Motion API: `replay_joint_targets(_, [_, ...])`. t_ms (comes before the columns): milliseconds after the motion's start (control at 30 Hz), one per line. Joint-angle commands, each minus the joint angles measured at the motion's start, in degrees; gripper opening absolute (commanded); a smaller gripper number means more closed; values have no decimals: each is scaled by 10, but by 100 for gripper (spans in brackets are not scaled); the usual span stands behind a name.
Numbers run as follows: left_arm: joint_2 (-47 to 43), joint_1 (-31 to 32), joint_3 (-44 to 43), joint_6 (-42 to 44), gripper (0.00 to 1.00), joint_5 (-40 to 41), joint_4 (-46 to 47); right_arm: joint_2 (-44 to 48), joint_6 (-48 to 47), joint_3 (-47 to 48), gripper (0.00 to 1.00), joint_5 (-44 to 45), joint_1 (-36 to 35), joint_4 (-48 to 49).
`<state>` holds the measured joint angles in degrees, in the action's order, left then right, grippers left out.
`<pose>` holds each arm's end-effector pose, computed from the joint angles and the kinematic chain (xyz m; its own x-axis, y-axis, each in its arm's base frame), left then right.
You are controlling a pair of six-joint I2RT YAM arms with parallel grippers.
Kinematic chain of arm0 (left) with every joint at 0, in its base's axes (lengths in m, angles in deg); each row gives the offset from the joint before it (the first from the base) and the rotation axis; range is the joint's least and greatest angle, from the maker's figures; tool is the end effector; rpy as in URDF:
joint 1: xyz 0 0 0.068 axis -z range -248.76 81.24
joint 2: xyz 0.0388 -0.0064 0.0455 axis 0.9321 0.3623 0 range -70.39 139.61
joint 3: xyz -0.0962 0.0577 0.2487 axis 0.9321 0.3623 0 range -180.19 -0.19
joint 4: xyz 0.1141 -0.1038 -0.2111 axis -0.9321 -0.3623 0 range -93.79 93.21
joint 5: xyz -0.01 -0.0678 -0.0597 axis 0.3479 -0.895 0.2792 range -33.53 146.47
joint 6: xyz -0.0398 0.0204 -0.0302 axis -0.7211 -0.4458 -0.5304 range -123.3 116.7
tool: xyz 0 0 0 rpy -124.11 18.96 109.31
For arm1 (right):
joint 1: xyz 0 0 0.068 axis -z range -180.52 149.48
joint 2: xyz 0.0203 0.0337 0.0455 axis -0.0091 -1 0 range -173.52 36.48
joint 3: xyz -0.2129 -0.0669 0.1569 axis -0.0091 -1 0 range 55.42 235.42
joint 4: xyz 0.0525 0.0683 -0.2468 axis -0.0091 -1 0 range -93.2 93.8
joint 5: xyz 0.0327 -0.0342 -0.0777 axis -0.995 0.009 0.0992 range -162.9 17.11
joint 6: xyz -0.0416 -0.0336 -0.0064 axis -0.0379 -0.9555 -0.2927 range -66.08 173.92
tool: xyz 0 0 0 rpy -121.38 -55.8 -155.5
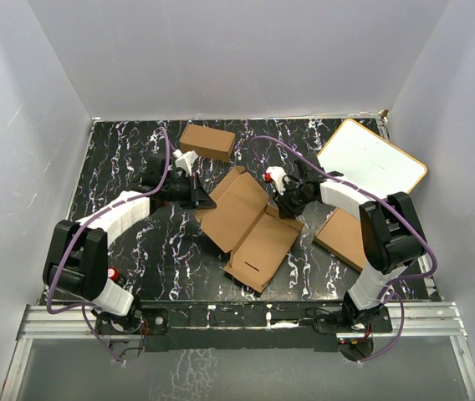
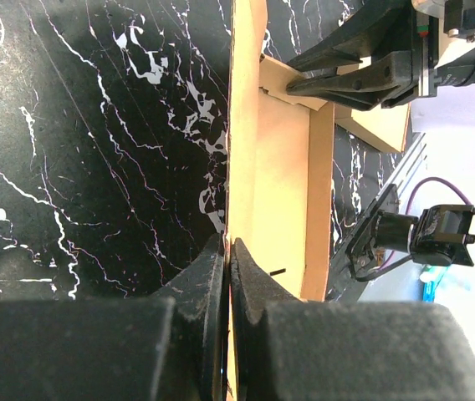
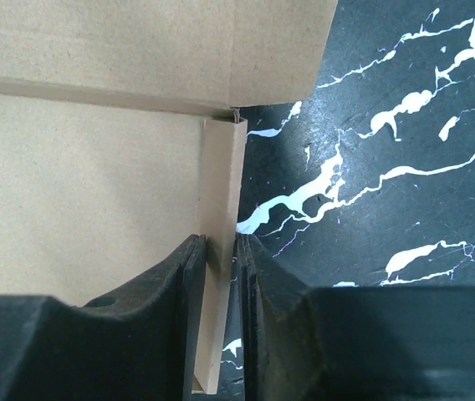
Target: Fold the paper box
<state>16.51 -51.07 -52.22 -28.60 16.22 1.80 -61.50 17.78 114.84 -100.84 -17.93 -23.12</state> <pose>0.3003 -0.1200 0.2265 -0.8208 -0.0805 -0.5655 0.4175 0.5911 -0.6901 0.3094 0.1144 0.1733 -0.4356 -0.6827 -0.5866 -0.8754 0.4731 0.0995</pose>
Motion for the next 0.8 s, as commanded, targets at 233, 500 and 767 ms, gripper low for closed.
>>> replay_joint_targets(233, [-18, -2, -2, -2, 0, -7, 19, -2, -12, -5, 29, 16, 1, 24])
replay_joint_targets(500, [-17, -2, -1, -6, 0, -10, 25, -9, -13, -8, 29, 20, -4, 28])
replay_joint_targets(767, [-22, -1, 5, -17, 0, -16, 36, 1, 15, -38, 8, 143, -35, 103])
